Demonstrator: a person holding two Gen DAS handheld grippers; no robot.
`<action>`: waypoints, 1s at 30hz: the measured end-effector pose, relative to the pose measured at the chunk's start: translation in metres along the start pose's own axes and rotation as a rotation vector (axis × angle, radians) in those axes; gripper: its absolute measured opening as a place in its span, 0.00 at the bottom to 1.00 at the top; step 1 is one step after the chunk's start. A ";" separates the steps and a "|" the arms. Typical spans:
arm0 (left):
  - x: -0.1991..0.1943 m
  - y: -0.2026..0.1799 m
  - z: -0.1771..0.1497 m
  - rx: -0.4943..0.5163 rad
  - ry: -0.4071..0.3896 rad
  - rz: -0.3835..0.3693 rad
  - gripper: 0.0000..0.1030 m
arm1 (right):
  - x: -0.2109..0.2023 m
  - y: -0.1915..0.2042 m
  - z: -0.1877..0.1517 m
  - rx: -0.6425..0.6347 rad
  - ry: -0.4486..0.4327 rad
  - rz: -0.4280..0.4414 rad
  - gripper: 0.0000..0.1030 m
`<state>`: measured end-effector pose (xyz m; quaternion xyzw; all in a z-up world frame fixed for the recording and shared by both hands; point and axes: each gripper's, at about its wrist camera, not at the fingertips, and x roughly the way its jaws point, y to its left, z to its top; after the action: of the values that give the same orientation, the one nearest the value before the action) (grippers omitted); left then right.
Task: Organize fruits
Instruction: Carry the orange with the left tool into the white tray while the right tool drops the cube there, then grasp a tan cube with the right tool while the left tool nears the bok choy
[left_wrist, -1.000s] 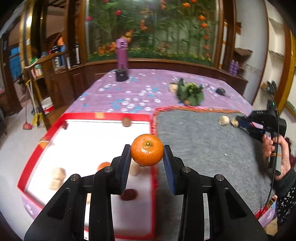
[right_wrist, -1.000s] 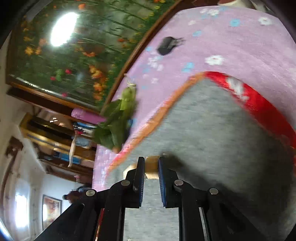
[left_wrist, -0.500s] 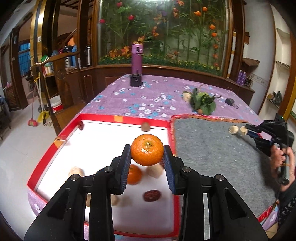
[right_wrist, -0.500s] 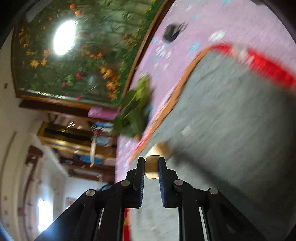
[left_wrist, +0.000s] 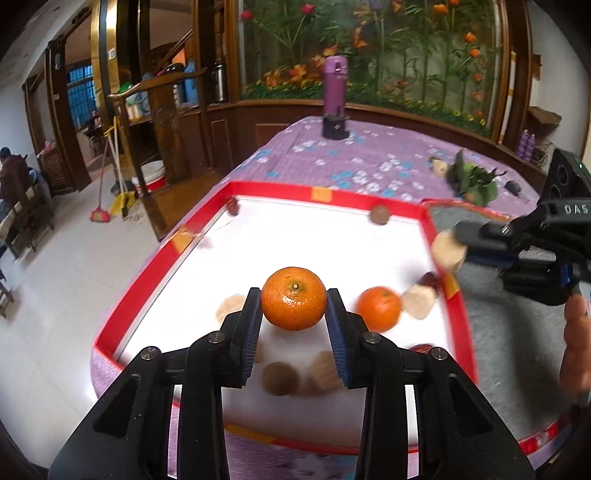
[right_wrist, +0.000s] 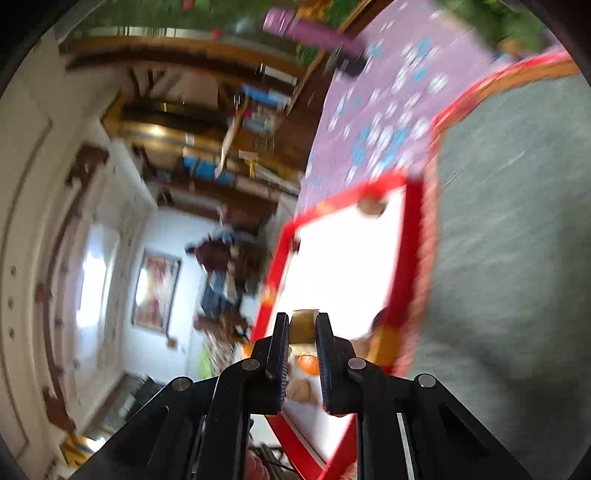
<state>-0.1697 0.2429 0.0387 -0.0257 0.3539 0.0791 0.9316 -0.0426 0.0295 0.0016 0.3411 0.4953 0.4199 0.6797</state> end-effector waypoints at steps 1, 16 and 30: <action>0.002 0.004 -0.001 0.000 0.007 0.009 0.33 | 0.011 0.003 -0.004 -0.012 0.020 -0.016 0.13; -0.017 0.007 0.005 0.017 -0.083 0.105 0.63 | -0.012 0.026 0.008 -0.173 -0.123 -0.113 0.44; -0.016 -0.071 0.037 0.149 -0.086 -0.056 0.67 | -0.197 -0.077 0.064 -0.035 -0.522 -0.687 0.46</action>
<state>-0.1451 0.1742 0.0768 0.0370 0.3176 0.0276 0.9471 0.0058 -0.1841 0.0280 0.2397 0.3844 0.0772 0.8881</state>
